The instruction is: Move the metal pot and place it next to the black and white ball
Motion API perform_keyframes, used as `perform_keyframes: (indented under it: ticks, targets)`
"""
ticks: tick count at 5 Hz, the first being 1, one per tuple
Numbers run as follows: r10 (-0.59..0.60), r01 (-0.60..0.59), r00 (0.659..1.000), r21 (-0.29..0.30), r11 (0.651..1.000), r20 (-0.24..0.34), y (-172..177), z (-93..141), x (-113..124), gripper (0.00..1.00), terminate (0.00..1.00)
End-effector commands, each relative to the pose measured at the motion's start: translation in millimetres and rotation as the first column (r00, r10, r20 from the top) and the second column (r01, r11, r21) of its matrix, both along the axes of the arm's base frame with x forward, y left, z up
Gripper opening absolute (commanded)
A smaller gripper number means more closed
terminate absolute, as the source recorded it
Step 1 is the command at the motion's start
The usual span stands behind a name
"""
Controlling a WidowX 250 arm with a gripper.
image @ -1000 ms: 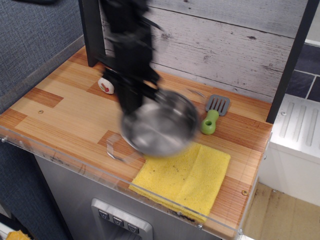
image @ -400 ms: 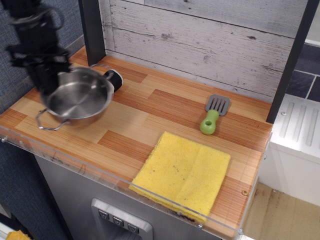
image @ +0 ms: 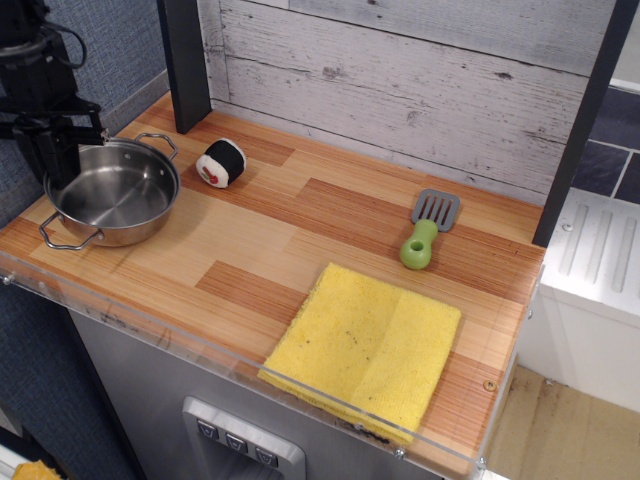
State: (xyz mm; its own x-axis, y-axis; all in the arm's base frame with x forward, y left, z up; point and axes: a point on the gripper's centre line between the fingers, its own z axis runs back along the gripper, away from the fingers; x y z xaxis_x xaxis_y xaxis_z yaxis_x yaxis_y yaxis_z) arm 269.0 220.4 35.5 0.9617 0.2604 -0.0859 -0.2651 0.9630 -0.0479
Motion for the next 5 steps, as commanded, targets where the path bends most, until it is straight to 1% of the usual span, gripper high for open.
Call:
perform_keyframes:
  ticks: [1,2,3,4,5]
  targets:
    - [-0.025,0.025,1.000,0.025,0.999,0.016,-5,12,-3,1.00,0.00]
    - [-0.067,0.064,0.997,0.057,0.996,0.048,-20,29,2,1.00,0.00]
    - [-0.084,0.074,0.991,0.096,0.993,0.104,-36,56,5,1.00,0.00]
    - [-0.096,0.079,0.987,0.137,0.987,0.126,-63,80,8,1.00,0.00]
    - [-0.074,0.054,0.983,0.121,0.991,0.167,-103,95,14,1.00,0.00]
